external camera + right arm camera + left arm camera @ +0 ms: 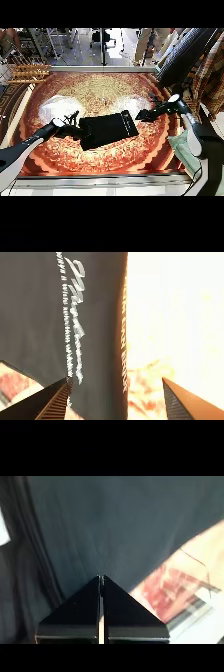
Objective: Fold the clothes and pants, and hang the long-sleeved shirts on hangers.
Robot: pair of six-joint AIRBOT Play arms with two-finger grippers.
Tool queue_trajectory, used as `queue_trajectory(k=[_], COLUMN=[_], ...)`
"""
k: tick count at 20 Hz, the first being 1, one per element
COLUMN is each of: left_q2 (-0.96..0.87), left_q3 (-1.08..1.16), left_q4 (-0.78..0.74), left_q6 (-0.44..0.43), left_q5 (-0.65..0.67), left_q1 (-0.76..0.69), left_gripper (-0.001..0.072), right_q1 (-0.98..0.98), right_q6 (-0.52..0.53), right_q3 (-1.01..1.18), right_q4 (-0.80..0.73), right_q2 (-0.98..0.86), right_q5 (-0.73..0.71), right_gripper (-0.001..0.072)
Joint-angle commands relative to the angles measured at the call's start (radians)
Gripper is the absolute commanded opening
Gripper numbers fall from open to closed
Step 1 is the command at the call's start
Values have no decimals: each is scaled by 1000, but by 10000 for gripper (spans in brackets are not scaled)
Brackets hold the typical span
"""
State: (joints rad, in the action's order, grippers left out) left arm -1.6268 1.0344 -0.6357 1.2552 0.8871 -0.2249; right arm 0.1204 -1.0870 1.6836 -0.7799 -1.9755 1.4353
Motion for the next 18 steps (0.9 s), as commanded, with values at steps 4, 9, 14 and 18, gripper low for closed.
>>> queue_trajectory(k=[4,9,14,18], left_q2=[-21,74,298,452], left_q3=[18,18,18,18], left_q4=[39,-31,-182,-236], left_q6=[8,-58,-58,-58], left_q5=[106,285,466,500], left_q1=[-9,-8,-8,-8], left_gripper=[3,3,3,3], right_q1=[-94,-58,167,430], right_q6=[120,67,-178,-259], right_q3=[217,293,257,76], right_q4=[84,97,78,12], right_q2=[-215,-128,162,462], right_q5=[175,182,201,207], right_gripper=[400,13,13,13])
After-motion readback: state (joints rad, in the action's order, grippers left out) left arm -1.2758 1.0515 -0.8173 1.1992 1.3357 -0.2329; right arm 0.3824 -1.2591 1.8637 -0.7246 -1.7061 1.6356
